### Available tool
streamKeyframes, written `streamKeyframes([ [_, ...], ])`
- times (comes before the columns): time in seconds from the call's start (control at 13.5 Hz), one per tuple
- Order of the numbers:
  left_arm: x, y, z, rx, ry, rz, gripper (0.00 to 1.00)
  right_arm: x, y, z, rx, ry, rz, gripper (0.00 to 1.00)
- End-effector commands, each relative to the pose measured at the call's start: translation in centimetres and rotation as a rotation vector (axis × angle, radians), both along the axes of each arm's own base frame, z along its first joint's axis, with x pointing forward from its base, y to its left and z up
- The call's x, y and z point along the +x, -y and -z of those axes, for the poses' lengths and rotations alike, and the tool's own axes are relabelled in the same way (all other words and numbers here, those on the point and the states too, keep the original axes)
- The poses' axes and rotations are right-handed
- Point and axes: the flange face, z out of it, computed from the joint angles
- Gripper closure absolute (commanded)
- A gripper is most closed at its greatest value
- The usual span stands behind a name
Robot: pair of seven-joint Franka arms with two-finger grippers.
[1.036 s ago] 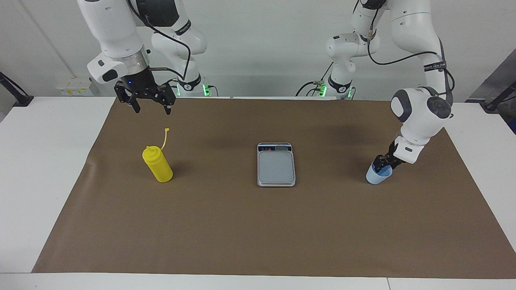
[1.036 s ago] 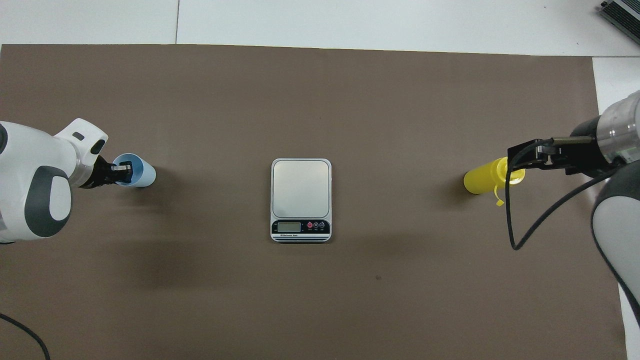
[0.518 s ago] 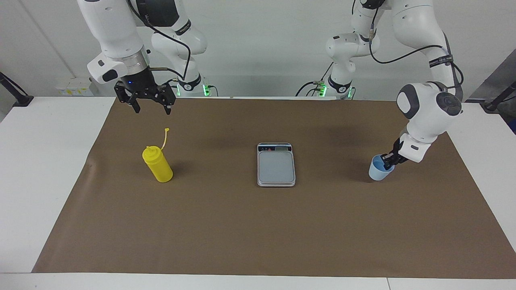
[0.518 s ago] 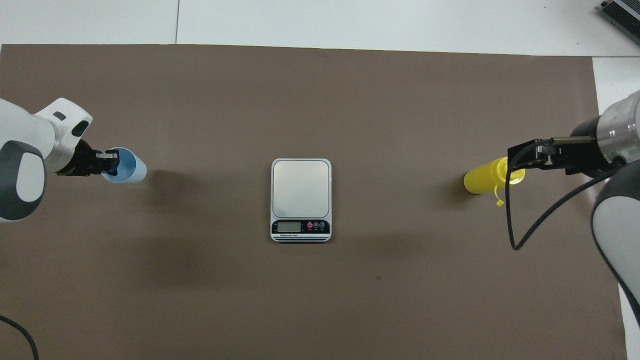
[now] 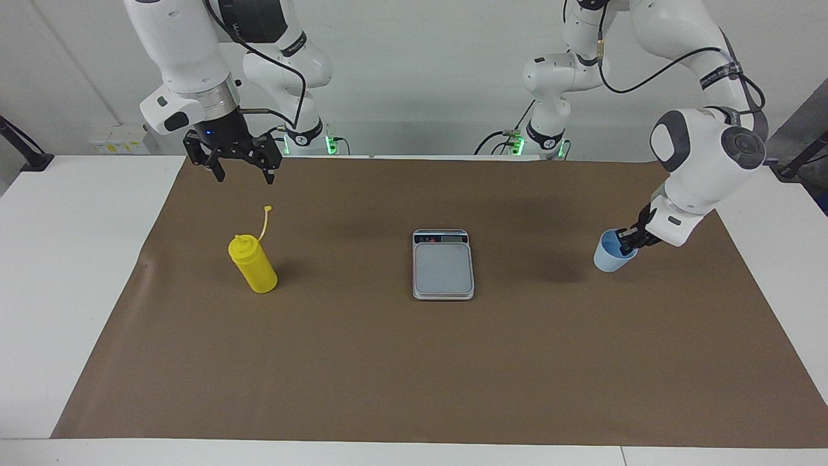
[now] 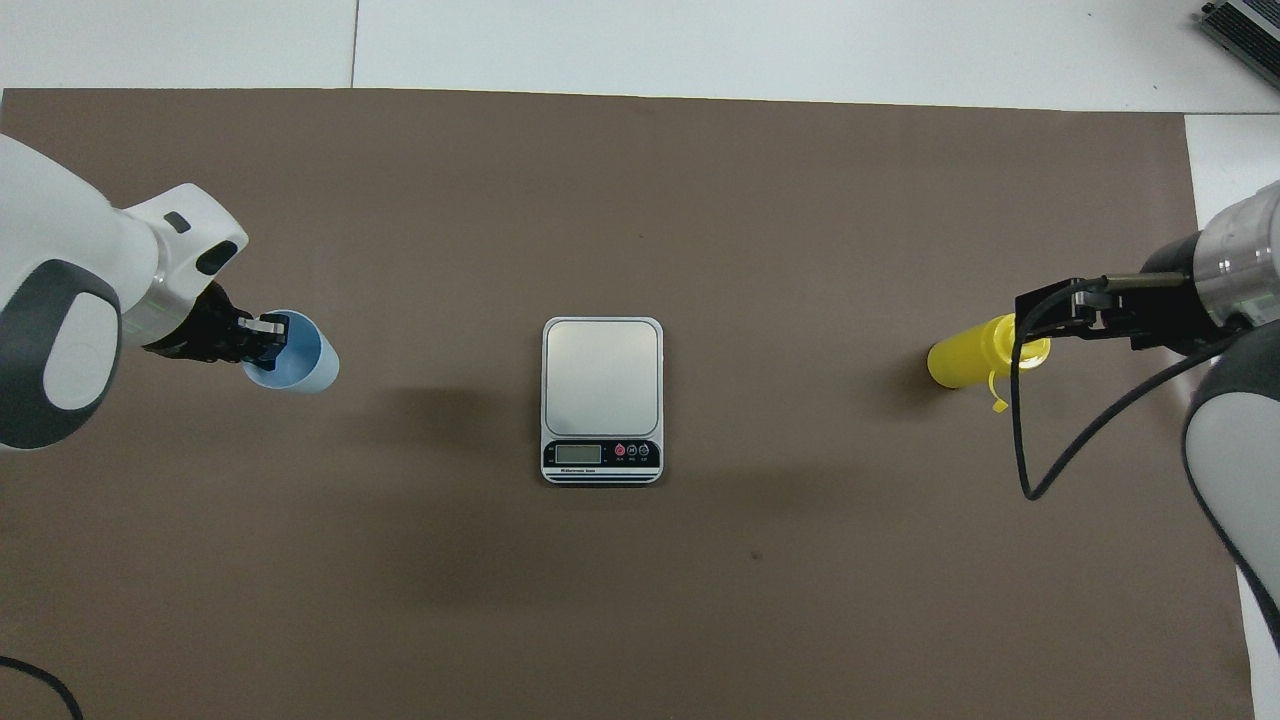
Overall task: Pour seasoning into cup on scale with both arms
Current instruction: 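Carry the blue cup with the left gripper onto the scale and release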
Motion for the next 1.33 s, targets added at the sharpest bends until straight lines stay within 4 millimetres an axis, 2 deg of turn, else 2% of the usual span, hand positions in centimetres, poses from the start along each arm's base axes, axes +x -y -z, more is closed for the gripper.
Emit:
streamKeyframes([
  [0.0, -1.3, 5.8, -0.6, 0.02, 0.006, -0.003, 1.0, -0.5, 0.3, -0.1, -0.001, 0.009, 0.013, 0.0],
  [0.44, -3.8, 17.3, -0.3, -0.051, 0.103, -0.051, 1.0, -0.5, 0.3, -0.1, -0.001, 0.009, 0.012, 0.0],
  [0.52, -4.2, 18.9, 0.0, -0.065, 0.112, -0.068, 1.0, -0.5, 0.3, -0.1, -0.001, 0.009, 0.012, 0.0],
  [0.59, -4.4, 20.6, 1.1, -0.068, 0.111, -0.081, 1.0, -0.5, 0.3, -0.1, -0.001, 0.009, 0.012, 0.0],
  [0.74, -4.4, 22.2, 1.9, -0.074, 0.119, -0.103, 1.0, -0.5, 0.3, -0.1, -0.001, 0.009, 0.012, 0.0],
  [0.81, -4.9, 24.4, 3.6, -0.061, 0.102, -0.105, 1.0, -0.5, 0.3, -0.2, -0.001, 0.011, 0.012, 0.0],
  [0.89, -4.6, 25.6, 3.9, -0.068, 0.114, -0.122, 1.0, -0.5, 0.3, -0.1, -0.001, 0.009, 0.013, 0.0],
  [1.11, -4.7, 27.5, 5.9, -0.063, 0.103, -0.128, 1.0, -0.5, 0.3, -0.1, -0.001, 0.009, 0.013, 0.0],
  [1.26, -4.5, 27.8, 6.9, -0.064, 0.111, -0.132, 1.0, -0.5, 0.3, -0.1, -0.001, 0.009, 0.012, 0.0],
])
